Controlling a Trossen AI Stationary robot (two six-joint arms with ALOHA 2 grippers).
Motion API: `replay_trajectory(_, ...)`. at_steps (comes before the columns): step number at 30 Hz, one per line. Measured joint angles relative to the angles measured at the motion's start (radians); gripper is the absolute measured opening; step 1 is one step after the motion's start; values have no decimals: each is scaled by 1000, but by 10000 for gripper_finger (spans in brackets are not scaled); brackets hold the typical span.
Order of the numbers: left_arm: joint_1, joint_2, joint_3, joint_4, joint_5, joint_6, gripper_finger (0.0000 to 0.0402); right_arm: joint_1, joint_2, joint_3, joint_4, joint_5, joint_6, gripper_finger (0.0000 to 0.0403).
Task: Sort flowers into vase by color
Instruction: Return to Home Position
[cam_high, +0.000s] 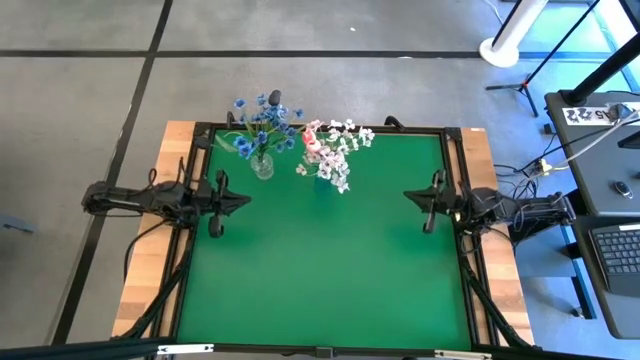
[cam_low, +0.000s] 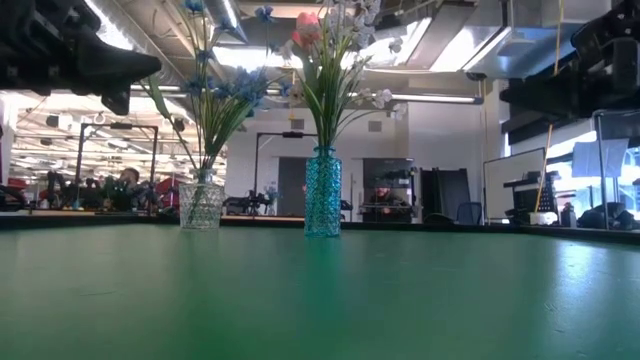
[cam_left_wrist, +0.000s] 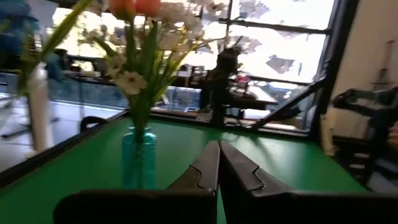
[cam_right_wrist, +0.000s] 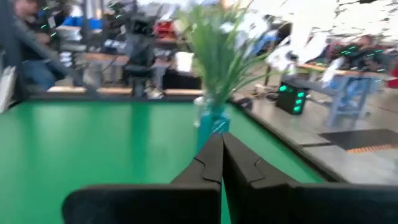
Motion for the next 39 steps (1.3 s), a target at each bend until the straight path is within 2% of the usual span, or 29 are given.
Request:
replay_trajectory(3,0,0,-27,46,64,-20,0,0,1,-31,46,-53,-2,0)
replay_trajectory(6,0,0,-28,30,74,-45,0,1,3,-37,58,-83,-2,0)
replay_trajectory(9,0,0,-28,30,54,-40,0,1,0,-38,59,-67,-2,0)
replay_trajectory(14,0,1,-28,22,20,-44,0,1,11,-38,65,28,-1,1)
replay_trajectory(39,0,1,-28,22,18,-44,0,1,10,-42,60,16,1,1)
